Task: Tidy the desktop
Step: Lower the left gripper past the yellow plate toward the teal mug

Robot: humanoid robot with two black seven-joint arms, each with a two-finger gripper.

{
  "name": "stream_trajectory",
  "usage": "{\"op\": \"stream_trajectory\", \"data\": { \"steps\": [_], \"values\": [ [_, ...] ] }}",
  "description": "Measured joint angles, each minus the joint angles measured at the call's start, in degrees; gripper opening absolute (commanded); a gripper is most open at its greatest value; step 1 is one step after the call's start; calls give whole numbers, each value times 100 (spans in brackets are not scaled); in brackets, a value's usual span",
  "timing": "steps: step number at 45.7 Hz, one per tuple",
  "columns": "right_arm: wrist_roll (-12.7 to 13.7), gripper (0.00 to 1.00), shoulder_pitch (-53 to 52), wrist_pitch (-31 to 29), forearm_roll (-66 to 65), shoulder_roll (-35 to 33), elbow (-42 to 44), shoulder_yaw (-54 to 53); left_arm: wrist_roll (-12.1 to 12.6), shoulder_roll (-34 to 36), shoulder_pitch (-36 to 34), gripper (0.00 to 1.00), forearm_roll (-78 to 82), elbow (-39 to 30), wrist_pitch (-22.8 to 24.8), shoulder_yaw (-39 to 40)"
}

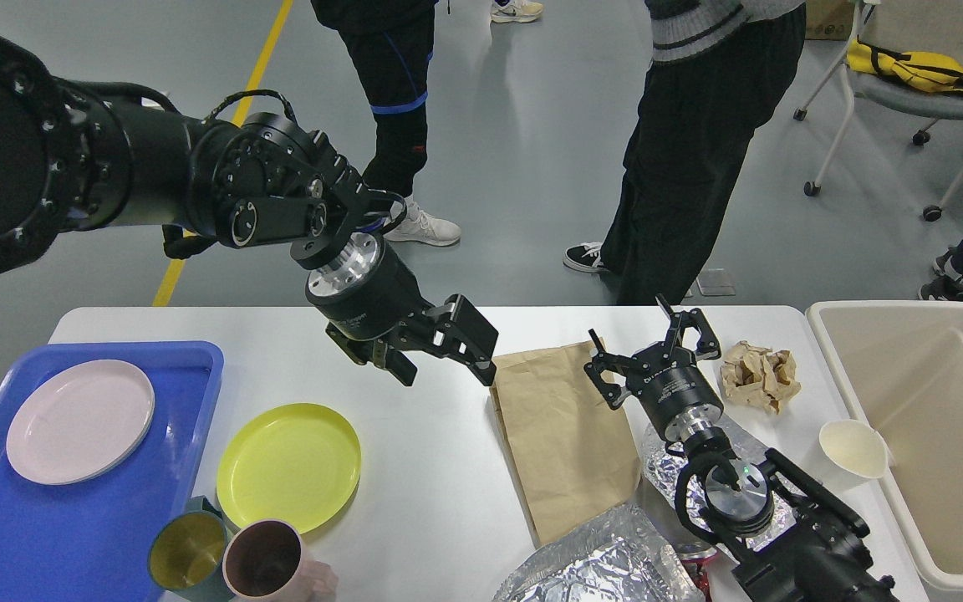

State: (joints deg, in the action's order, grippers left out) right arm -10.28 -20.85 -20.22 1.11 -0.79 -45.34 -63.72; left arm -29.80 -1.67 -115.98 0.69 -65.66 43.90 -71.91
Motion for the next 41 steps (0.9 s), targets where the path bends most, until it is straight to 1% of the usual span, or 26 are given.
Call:
{"op": "stream_trajectory", "data": {
  "steps": [16, 19, 22, 28, 33, 41],
  "values": [
    [0, 100, 3, -7, 3, 0, -1, 0, 1, 13, 252, 100, -13, 28, 44, 393],
    [0, 100, 3, -7, 3, 0, -1, 0, 41, 4, 272, 100, -11, -1, 59, 384],
    [0, 100, 3, -7, 3, 0, -1, 0, 150, -7, 266, 100, 6, -44, 135, 177],
    [0, 100, 3, -7, 4, 0, -1, 0, 449, -66, 227, 100, 28, -137, 371, -524],
    [0, 100, 3, -7, 3, 0, -1, 0, 658, -74, 185, 100, 98, -390, 413, -1086],
    [0, 100, 3, -7, 3, 0, -1, 0, 760, -18, -3, 100, 288, -883, 369, -1679]
  ]
}}
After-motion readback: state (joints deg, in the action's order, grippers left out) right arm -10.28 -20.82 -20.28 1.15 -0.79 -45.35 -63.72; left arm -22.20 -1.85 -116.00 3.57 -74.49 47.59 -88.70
